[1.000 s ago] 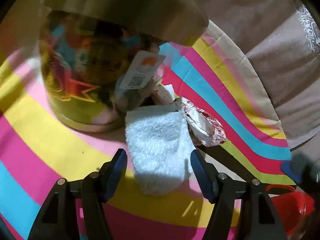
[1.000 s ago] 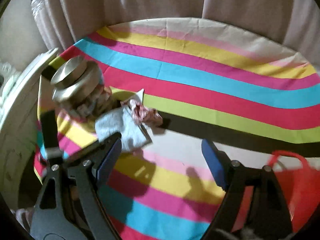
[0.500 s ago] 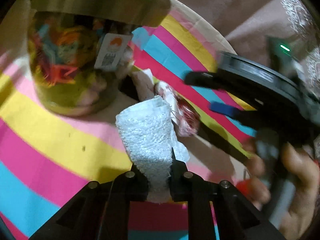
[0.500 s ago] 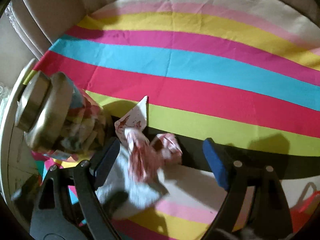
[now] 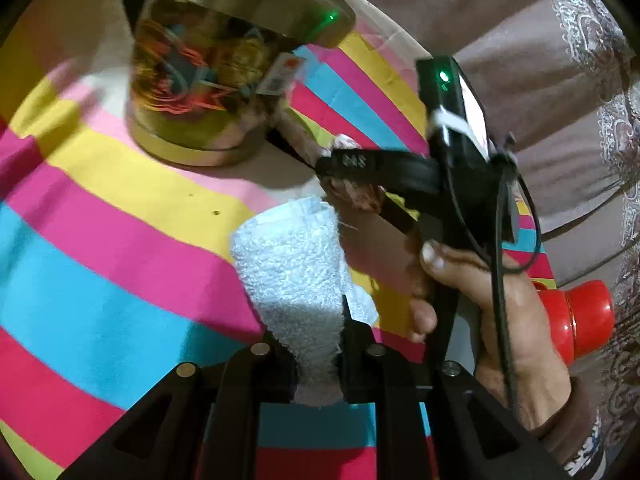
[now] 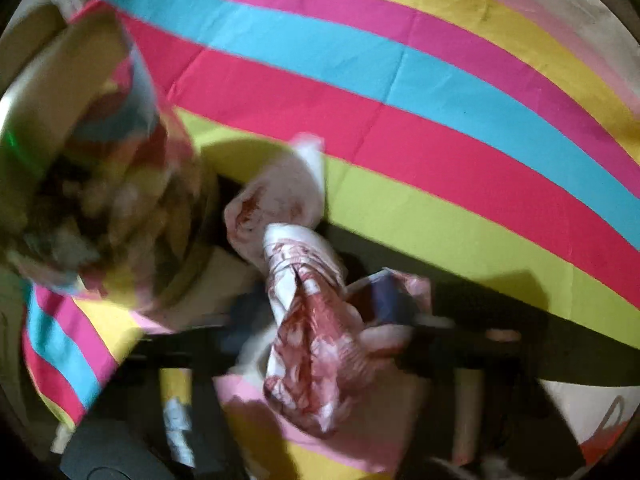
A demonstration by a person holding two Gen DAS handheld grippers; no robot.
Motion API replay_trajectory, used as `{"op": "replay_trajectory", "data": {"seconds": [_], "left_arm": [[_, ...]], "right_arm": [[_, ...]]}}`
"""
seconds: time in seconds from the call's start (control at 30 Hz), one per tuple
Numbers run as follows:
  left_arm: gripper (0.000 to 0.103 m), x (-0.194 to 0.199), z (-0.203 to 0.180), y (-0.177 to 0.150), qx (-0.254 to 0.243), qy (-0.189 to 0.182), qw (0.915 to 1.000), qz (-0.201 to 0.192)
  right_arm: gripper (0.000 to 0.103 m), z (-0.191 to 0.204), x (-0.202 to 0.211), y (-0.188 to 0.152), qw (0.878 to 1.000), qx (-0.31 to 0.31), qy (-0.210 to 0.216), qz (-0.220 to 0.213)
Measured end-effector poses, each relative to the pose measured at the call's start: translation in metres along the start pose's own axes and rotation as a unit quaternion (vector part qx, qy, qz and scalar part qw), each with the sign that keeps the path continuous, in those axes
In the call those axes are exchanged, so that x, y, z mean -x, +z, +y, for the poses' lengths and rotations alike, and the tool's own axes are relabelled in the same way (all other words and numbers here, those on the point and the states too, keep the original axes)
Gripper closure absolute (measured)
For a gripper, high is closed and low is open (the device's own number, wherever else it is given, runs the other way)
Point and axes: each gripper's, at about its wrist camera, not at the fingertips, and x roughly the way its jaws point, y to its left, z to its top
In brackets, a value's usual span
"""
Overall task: Organize soft objects
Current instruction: 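Grasp the red-white patterned packet with the right gripper while the left gripper holds the towel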
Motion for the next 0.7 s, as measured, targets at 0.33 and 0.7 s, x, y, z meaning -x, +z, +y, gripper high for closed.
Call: {"op": "replay_trajectory", "data": {"seconds": [0.33,0.7], "left_arm": [[0.088,0.020,-0.004,-0.012,-0.014,0.003,0.9998,-0.012],[0.088,0.047,-0.028,-0.051,-0.039,-0.015,0.9990,-0.018]], "right_arm": [[0.076,-0.002,0.064,-0.076,0.997,-0.028,-0.037,-0.056],[0.076,-0.014,0.135,-0.162,0.991,-0.067,-0.096,-0.069]]}}
